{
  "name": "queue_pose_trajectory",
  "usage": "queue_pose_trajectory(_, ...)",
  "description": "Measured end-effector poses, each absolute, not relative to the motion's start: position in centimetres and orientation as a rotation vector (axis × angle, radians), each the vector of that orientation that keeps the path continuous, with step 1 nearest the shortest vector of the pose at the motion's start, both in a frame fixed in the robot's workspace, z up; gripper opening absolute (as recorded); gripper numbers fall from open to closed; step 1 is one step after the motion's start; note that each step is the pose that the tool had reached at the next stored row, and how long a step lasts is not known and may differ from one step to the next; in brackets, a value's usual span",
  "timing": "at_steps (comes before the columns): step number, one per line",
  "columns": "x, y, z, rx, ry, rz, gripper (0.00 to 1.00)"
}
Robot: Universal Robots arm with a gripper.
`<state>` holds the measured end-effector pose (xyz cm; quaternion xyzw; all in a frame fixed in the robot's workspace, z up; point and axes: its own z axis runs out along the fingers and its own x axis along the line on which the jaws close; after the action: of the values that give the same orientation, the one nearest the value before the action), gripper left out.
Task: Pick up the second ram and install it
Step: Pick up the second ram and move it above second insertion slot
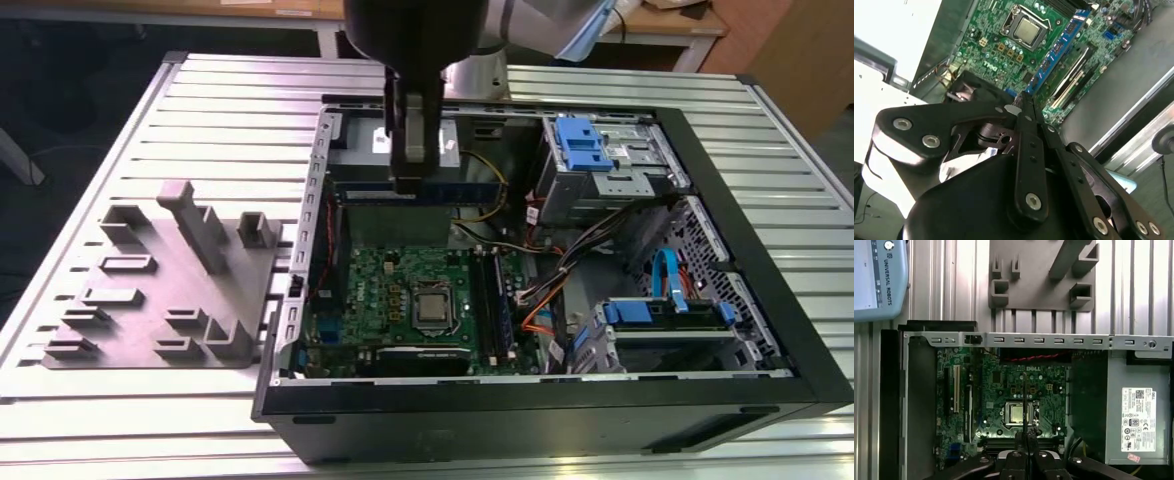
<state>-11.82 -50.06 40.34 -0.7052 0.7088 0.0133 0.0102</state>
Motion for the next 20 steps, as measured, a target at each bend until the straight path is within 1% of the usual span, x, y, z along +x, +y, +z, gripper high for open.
queue_pose_trajectory(20, -8.0, -50.1, 38.0, -2.201, 2.212, 0.043, 0.08)
